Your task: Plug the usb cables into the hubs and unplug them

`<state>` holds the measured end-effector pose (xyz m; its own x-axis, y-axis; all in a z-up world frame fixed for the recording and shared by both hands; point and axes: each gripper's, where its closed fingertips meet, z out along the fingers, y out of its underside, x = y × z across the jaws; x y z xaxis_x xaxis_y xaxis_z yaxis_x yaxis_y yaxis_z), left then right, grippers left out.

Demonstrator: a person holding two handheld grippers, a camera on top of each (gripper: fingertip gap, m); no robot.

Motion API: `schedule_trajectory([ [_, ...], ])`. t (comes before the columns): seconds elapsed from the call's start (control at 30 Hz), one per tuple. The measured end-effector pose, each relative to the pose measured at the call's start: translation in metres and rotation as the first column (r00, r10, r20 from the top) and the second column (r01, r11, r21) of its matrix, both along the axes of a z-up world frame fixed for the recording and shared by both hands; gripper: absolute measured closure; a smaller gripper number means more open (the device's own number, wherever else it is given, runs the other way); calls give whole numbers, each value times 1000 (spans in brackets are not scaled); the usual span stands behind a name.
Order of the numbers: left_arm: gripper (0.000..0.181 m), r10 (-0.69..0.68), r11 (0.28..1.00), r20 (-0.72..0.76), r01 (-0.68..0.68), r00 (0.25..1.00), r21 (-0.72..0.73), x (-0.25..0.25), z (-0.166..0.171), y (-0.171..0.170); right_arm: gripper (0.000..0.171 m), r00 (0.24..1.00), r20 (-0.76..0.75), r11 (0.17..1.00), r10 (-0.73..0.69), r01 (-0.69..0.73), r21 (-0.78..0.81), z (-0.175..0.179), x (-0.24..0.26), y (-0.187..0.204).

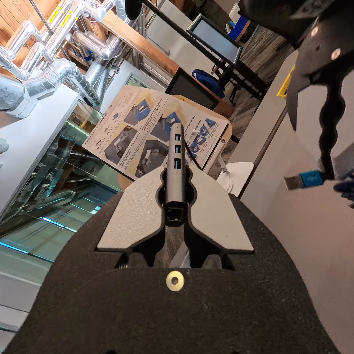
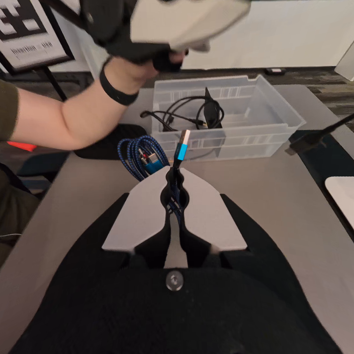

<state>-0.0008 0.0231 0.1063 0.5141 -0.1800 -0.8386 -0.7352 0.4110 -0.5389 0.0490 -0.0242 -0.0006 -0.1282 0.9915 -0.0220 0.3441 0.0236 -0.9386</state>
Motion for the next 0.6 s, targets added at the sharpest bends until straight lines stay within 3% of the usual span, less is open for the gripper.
schedule_trajectory([
  [0.23,164,10,1000,-40,-10,999,-14,4,-9,4,168,995,-98,988,26,-41,-147,48,14,-16],
  [0.6,164,-21,1000,-68,21,997,-1,16,-15,2,169,998,-41,990,-43,37,-136,47,15,-12],
])
